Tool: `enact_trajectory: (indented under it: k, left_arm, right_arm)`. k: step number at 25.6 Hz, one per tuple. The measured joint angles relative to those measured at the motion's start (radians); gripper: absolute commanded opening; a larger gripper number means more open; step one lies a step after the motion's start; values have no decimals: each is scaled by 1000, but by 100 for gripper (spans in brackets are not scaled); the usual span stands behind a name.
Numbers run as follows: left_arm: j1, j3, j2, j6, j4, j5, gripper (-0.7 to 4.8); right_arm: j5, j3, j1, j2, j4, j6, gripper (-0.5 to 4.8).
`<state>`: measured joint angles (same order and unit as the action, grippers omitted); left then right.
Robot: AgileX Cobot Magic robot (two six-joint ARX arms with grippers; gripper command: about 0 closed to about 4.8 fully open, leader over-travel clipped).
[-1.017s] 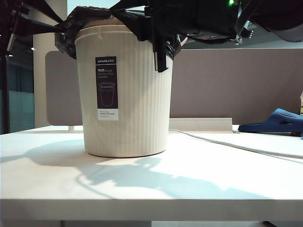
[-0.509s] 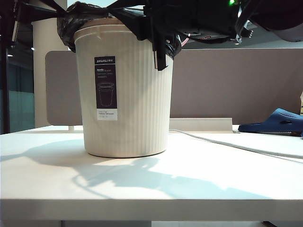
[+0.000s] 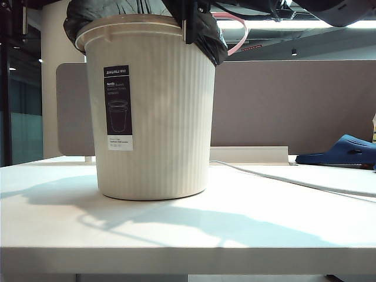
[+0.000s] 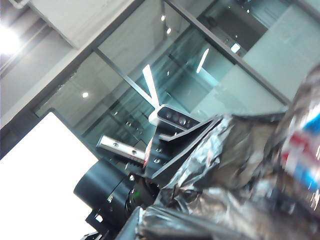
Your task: Open the ring lid of the trash can, pull out the black garbage bag inside, and place it on the table.
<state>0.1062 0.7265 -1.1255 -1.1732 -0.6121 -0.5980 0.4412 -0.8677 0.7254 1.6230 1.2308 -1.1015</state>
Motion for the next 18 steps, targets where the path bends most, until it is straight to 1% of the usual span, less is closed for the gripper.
enact_trajectory:
  k: [3, 6, 9, 12, 18]
  left_arm:
    - [0, 3, 0, -11, -13, -1, -6]
    - [0, 21, 0, -14, -21, -1, -6]
    - [0, 41, 0, -14, -21, 0, -6]
    - [0, 62, 0, -14, -34, -1, -6]
    - [0, 66, 0, -30, -39, -1, -6]
  right_arm:
    - [13, -35, -29, 0, -48, 1, -1]
    - [42, -69, -69, 0, -100, 4, -1]
    - [81, -101, -100, 0, -119, 11, -1]
    - [130, -139, -103, 0, -177, 28, -1]
    - [139, -145, -101, 0, -227, 56, -1]
